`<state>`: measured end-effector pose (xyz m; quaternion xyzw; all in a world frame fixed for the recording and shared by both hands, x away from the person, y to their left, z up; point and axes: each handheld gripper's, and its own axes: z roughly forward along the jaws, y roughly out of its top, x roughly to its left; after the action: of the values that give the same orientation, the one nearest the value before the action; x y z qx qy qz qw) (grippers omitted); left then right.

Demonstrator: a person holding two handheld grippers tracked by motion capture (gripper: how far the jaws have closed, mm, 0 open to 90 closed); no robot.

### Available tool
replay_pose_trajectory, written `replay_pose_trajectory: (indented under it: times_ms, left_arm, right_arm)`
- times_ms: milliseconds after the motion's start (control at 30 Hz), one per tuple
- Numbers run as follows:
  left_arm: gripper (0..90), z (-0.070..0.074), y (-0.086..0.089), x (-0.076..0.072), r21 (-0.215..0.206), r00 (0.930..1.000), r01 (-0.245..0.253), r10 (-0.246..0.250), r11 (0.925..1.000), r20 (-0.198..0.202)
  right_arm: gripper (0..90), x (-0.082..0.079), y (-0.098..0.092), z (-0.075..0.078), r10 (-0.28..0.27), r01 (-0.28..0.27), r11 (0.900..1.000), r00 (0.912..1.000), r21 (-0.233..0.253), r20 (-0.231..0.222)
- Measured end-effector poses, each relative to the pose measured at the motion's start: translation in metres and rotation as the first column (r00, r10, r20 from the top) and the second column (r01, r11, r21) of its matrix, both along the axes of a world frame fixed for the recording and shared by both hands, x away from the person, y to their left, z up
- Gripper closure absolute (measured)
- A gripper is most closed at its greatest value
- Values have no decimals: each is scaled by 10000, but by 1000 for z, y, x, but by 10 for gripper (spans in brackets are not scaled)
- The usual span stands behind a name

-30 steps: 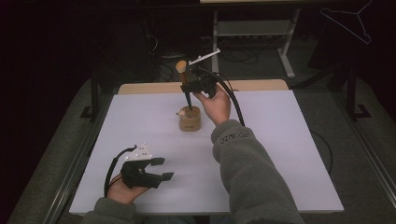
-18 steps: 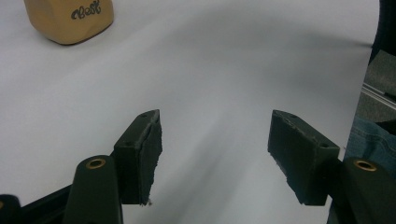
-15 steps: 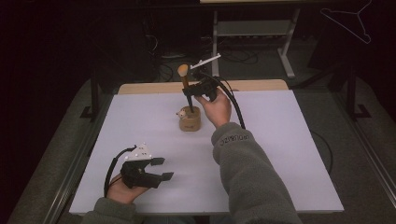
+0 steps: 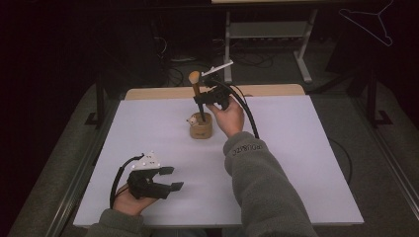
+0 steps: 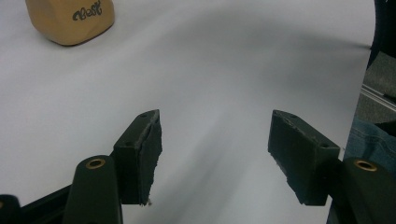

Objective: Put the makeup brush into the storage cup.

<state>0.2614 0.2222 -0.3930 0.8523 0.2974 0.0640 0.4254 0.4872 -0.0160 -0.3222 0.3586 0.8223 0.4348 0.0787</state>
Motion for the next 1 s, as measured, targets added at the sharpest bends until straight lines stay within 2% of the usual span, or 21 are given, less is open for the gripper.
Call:
replay_pose_trajectory:
  times_ms: [100,467,1000]
  left_arm:
    - [346,0,0,0,-46,10000,-21,21,10000,-20]
    - [345,0,1,0,-11,10000,20,-20,10000,55]
    - [345,0,1,0,-55,10000,-36,36,10000,10]
  right_arm:
    - [732,-1,0,-2,-58,57,10000,9998,-28,-172]
    - [732,-2,2,-7,-56,56,10000,9999,-42,-102]
    - [731,-1,0,-22,-118,114,9999,9994,-129,-325]
